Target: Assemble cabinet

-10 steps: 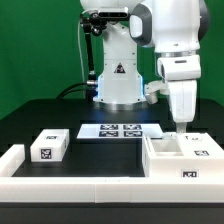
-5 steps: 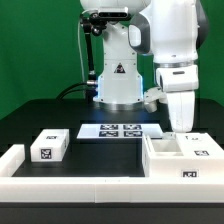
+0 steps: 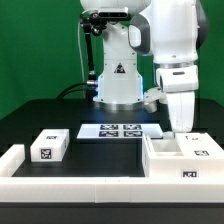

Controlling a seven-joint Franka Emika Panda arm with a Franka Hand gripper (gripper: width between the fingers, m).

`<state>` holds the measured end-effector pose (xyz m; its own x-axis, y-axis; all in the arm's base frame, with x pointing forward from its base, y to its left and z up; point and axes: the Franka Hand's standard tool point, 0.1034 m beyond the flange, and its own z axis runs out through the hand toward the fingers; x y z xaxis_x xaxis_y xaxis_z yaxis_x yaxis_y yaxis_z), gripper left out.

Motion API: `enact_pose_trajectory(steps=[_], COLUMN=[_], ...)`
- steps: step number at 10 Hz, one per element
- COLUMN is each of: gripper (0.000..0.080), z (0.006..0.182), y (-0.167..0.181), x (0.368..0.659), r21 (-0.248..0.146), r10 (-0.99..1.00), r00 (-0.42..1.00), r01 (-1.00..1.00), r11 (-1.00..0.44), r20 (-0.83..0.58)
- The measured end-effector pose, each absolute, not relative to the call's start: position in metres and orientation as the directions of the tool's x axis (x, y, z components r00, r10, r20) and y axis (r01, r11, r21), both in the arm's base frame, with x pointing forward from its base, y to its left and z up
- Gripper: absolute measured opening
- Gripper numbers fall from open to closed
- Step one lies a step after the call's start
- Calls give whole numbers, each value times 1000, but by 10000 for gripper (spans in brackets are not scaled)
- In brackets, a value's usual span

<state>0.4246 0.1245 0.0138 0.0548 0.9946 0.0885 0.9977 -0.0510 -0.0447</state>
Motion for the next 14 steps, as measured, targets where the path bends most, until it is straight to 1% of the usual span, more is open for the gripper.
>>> enact_pose_trajectory(steps=[6,7,8,9,10,11,14], gripper=[61,61,61,61,61,61,61], z=[14,22,34,45,53,55,53], y=[124,119,110,102,96,93,93], x=[425,426,426,428,429,428,427], r21=[-44,-49,-65,-72,-65,-64,-68], r10=[995,996,999,1000,1000,1000,1000], r00=[54,43,20,9,7,11,14], r01=[998,998,998,997,998,998,998], r11=[-50,-39,-17,-7,-6,-10,-13], r20=[88,72,45,24,15,12,13])
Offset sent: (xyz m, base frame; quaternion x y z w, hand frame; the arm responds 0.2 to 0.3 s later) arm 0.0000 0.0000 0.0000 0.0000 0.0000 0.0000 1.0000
